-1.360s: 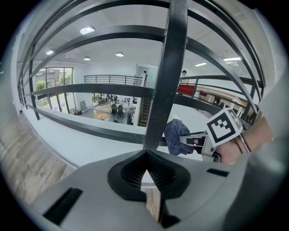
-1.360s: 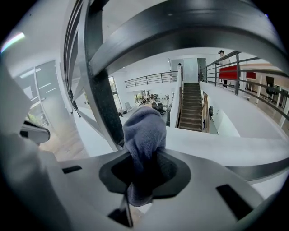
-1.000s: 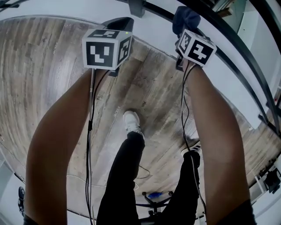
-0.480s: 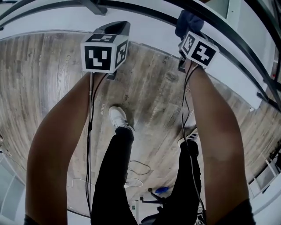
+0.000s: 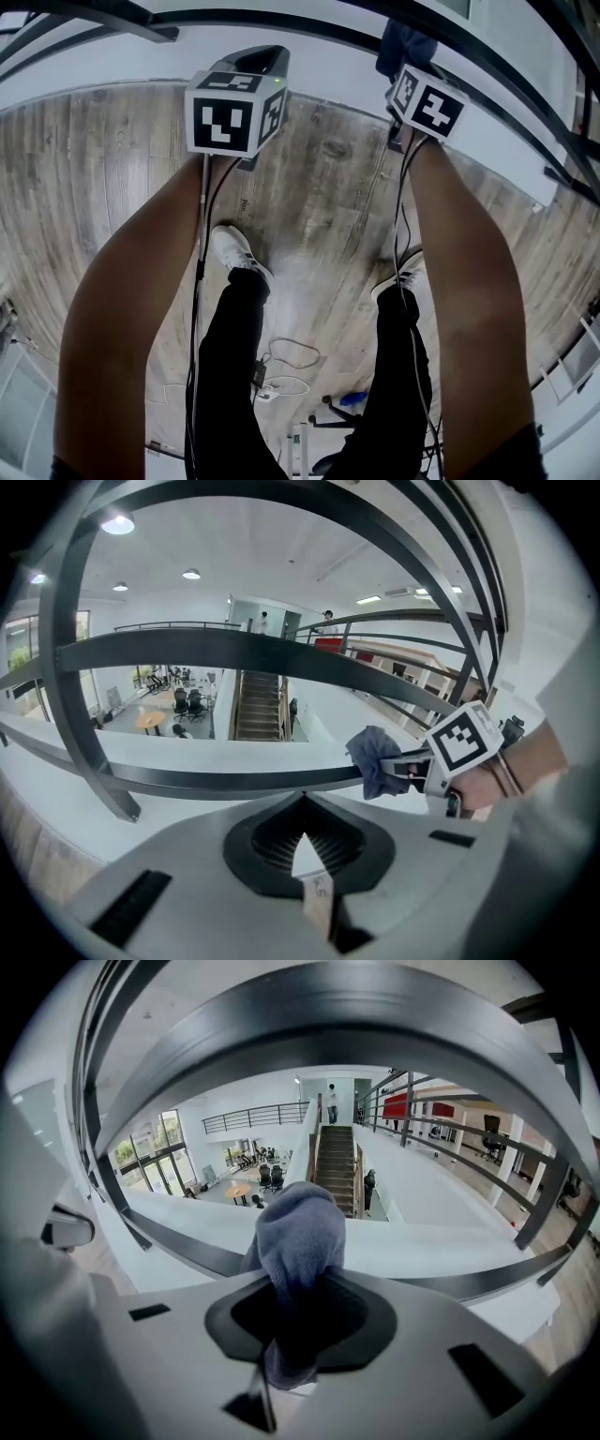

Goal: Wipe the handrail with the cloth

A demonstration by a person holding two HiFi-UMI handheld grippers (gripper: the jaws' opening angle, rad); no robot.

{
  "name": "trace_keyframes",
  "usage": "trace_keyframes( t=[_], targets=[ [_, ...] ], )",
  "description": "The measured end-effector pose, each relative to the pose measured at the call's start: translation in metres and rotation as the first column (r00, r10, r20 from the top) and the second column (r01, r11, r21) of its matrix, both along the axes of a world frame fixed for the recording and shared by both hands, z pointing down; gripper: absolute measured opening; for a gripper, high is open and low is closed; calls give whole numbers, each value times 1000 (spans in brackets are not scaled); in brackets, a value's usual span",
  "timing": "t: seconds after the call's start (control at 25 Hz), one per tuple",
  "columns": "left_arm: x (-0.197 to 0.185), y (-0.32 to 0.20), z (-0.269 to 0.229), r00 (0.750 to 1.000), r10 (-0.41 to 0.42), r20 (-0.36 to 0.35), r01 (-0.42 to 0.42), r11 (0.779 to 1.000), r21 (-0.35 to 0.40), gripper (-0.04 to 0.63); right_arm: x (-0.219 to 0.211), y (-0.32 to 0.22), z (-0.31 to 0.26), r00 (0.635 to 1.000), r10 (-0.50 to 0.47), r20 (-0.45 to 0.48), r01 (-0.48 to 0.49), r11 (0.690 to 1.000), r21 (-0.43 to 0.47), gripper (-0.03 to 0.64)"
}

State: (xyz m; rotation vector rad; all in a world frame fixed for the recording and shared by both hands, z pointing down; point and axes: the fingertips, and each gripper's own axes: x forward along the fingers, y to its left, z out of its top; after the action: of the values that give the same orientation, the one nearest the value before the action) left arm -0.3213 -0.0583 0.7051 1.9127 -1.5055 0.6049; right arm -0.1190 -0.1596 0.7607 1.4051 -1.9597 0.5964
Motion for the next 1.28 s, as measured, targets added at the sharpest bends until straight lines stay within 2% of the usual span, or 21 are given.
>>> trace_keyframes(
  t=[0.48, 0.68, 1.0, 1.28],
  targets=[
    [108, -18, 7, 999, 37, 22, -36, 999, -30, 3, 112, -1, -7, 1000, -10, -27, 10, 1000, -3, 75],
    [177, -29, 12, 998, 65, 8, -65, 997, -33, 3, 182, -3, -9, 999, 27, -26, -27, 1000, -8, 75],
    [295, -53, 10, 995, 96, 2, -96, 995, -24, 3, 299, -15, -17, 998, 36, -56, -35, 999, 12, 75],
    [392, -81, 2, 992, 126, -19, -126, 992, 0, 3, 407, -24, -19, 991, 122, -51, -122, 993, 8, 75]
  ],
)
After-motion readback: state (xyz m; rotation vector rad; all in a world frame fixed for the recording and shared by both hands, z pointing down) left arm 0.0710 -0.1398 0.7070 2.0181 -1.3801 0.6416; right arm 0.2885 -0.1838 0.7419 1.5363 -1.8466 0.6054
